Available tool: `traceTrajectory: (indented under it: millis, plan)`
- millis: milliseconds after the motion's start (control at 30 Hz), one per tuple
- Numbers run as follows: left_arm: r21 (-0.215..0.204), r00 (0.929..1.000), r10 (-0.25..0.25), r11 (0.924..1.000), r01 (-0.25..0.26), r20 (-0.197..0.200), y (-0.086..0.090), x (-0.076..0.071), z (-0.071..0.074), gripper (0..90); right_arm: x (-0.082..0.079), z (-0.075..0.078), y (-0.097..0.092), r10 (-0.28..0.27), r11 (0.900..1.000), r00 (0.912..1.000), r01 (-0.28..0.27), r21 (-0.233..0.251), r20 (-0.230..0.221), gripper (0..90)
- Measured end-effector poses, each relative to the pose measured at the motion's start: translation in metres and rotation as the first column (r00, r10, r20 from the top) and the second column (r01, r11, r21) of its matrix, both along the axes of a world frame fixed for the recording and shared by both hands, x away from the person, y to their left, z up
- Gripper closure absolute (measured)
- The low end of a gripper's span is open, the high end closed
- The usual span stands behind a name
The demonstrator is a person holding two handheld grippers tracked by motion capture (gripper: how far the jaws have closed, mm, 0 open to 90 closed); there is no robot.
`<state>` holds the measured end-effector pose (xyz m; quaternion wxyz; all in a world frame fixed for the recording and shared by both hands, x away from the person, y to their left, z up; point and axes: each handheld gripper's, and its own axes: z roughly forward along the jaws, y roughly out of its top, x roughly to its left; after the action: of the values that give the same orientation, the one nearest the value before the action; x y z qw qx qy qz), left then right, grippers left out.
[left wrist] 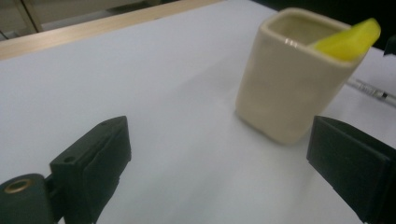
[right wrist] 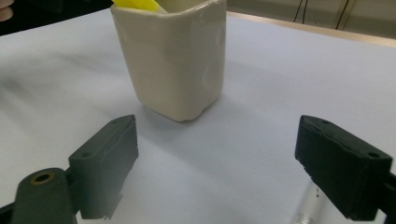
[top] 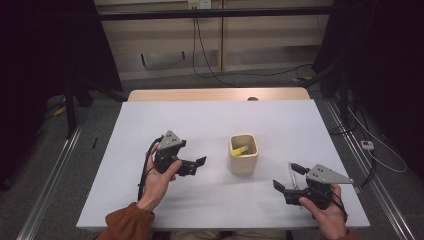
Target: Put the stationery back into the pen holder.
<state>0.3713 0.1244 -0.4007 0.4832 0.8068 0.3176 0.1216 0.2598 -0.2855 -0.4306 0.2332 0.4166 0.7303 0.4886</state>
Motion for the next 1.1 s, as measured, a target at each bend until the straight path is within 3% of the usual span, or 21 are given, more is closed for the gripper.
traceTrajectory:
  millis: [133, 267, 433, 533, 600, 700, 767, 833, 933, 1033, 1100]
  plan:
    - [0.014, 0.9999, 0.005, 0.9999, -0.006, 0.013, 0.014, -0.011, -0.003, 7.3, 0.003, 0.004, -0.004, -0.008, 0.9999, 0.9995, 0.008, -0.012, -0.029, 15.3]
    - [0.024, 0.9991, 0.005, 0.9997, -0.006, 0.041, 0.027, -0.025, -0.007, 7.2, 0.007, 0.008, -0.007, -0.005, 0.9995, 0.9952, 0.003, -0.030, -0.098, 15.3]
    - [0.024, 0.9992, 0.031, 0.9992, -0.032, 0.024, 0.043, -0.041, -0.018, 7.2, 0.011, 0.010, -0.007, 0.029, 0.9990, 0.9873, -0.034, -0.029, -0.156, 17.2]
    - [0.004, 0.9980, 0.048, 0.9988, -0.048, 0.042, 0.052, -0.045, -0.022, 7.2, 0.012, 0.009, -0.007, 0.054, 0.9979, 0.9807, -0.060, -0.023, -0.188, 19.9]
    - [-0.021, 0.9970, 0.064, 0.9978, -0.063, 0.044, 0.055, -0.045, -0.021, 7.2, 0.012, 0.007, -0.007, 0.086, 0.9958, 0.9737, -0.091, -0.014, -0.211, 22.6]
    - [-0.028, 0.9954, 0.079, 0.9966, -0.077, 0.055, 0.057, -0.047, -0.022, 7.2, 0.008, 0.004, -0.009, 0.107, 0.9940, 0.9620, -0.109, 0.005, -0.251, 25.7]
    - [-0.020, 0.9966, 0.068, 0.9975, -0.067, 0.046, 0.056, -0.048, -0.024, 7.2, 0.006, 0.003, -0.010, 0.092, 0.9952, 0.9632, -0.097, -0.011, -0.253, 27.6]
    - [0.000, 0.9959, 0.066, 0.9978, -0.066, 0.062, 0.055, -0.048, -0.024, 7.2, 0.005, 0.003, -0.011, 0.091, 0.9950, 0.9633, -0.099, -0.016, -0.252, 29.8]
    - [-0.001, 0.9980, 0.044, 0.9990, -0.044, 0.046, 0.053, -0.048, -0.025, 7.2, 0.002, 0.002, -0.010, 0.121, 0.9910, 0.9637, -0.131, -0.027, -0.238, 29.5]
    - [0.000, 0.9983, 0.039, 0.9992, -0.039, 0.042, 0.053, -0.048, -0.025, 7.2, 0.001, 0.003, -0.008, 0.127, 0.9885, 0.9598, -0.144, -0.048, -0.250, 38.3]
    - [-0.004, 0.9981, 0.047, 0.9989, -0.046, 0.039, 0.053, -0.048, -0.025, 7.2, 0.001, 0.001, -0.007, 0.153, 0.9852, 0.9512, -0.168, -0.033, -0.268, 52.7]
